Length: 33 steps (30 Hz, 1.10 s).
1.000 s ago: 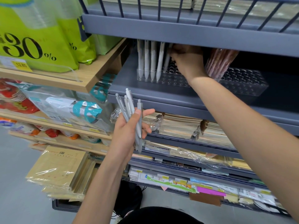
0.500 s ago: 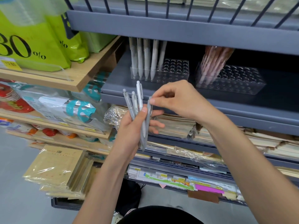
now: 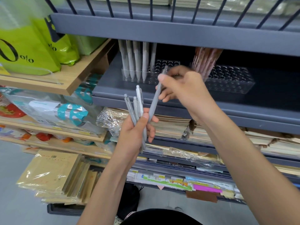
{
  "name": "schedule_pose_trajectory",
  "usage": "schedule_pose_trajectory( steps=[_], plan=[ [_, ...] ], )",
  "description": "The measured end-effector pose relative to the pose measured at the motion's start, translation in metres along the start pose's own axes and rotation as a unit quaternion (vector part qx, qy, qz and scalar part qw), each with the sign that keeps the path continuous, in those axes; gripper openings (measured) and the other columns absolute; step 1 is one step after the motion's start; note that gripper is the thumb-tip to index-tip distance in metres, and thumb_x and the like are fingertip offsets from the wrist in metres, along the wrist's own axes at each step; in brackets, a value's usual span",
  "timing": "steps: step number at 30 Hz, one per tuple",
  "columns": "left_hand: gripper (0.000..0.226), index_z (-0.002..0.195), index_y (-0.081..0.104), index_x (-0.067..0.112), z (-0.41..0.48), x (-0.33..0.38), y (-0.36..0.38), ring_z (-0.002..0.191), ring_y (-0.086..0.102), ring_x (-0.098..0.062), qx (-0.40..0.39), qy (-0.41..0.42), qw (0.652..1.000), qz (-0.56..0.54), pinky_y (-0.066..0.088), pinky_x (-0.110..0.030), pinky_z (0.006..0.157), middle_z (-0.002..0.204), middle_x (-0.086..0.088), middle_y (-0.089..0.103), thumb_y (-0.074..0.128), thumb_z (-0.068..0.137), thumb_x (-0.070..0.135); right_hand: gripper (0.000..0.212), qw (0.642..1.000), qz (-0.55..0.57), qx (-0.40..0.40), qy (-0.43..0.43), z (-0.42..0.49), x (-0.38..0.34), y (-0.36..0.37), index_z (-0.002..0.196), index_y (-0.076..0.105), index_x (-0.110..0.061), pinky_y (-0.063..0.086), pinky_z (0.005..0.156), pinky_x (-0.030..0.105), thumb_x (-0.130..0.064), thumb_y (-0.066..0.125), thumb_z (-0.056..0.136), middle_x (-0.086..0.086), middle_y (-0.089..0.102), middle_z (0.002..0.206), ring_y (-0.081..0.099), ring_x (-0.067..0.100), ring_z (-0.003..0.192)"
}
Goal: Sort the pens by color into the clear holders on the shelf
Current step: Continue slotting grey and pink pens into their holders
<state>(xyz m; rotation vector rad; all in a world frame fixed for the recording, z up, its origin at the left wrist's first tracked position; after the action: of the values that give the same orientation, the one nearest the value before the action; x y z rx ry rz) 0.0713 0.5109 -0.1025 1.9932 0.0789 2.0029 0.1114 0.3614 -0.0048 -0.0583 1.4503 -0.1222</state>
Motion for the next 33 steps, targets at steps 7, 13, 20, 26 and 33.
schedule_pose_trajectory(
  steps=[7, 13, 20, 26, 33],
  plan=[
    [0.015, 0.115, 0.056, 0.009, -0.003, 0.006, -0.014, 0.045, 0.048, -0.013, 0.039, -0.014, 0.998, -0.051, 0.043, -0.023, 0.044, 0.079, -0.004, 0.072, 0.045, 0.106, 0.014, 0.002, 0.999, -0.012, 0.006, -0.036, 0.006, -0.006, 0.001, 0.092, 0.063, -0.008, 0.058, 0.063, 0.027, -0.007, 0.065, 0.091, 0.009, 0.074, 0.076, 0.071, 0.02, 0.066],
    [0.017, 0.116, 0.057, 0.012, -0.007, 0.006, -0.033, 0.045, 0.046, -0.012, 0.057, -0.025, 0.996, -0.064, 0.039, -0.022, 0.043, 0.074, 0.0, 0.066, 0.045, 0.106, 0.017, 0.017, 0.982, -0.008, 0.159, -0.098, 0.04, -0.022, -0.022, 0.081, 0.06, -0.02, 0.06, 0.071, 0.037, -0.009, 0.061, 0.094, -0.004, 0.07, 0.061, 0.069, 0.021, 0.063],
    [0.02, 0.12, 0.053, 0.011, -0.01, 0.012, -0.047, 0.042, 0.045, -0.012, 0.058, -0.028, 0.994, -0.084, 0.036, -0.021, 0.039, 0.085, -0.007, 0.074, 0.044, 0.106, 0.023, 0.027, 0.956, -0.164, 0.232, -0.078, 0.07, -0.016, -0.022, 0.07, 0.058, -0.032, 0.056, 0.084, 0.046, -0.02, 0.055, 0.094, -0.008, 0.071, 0.071, 0.07, 0.018, 0.076],
    [0.012, 0.114, 0.042, 0.014, -0.01, 0.012, -0.05, 0.041, 0.043, -0.012, 0.045, -0.023, 0.996, -0.066, 0.035, -0.02, 0.039, 0.099, -0.012, 0.076, 0.044, 0.107, 0.024, 0.031, 0.924, -0.344, 0.152, -0.071, 0.083, -0.024, 0.003, 0.113, 0.061, -0.015, 0.049, 0.094, 0.039, -0.037, 0.044, 0.101, 0.004, 0.071, 0.101, 0.066, 0.016, 0.09],
    [0.038, 0.122, 0.046, 0.001, -0.011, 0.011, -0.051, 0.043, 0.047, -0.012, 0.032, -0.022, 0.998, -0.048, 0.039, -0.022, 0.04, 0.097, -0.01, 0.076, 0.05, 0.1, 0.032, 0.039, 0.883, -0.454, 0.1, -0.06, 0.089, -0.032, 0.024, 0.13, 0.05, -0.01, 0.042, 0.103, 0.041, -0.034, 0.042, 0.1, 0.014, 0.058, 0.129, 0.055, 0.032, 0.119]
  ],
)
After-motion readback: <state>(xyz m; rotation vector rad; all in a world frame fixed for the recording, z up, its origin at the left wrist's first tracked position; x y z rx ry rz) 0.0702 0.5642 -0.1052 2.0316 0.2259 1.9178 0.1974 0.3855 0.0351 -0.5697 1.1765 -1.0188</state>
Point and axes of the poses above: each hand's wrist, its own z-axis towards the middle knuckle, its own y-axis out of the palm, x = y × z, the point moved 7 cm from there along z, towards the middle knuckle
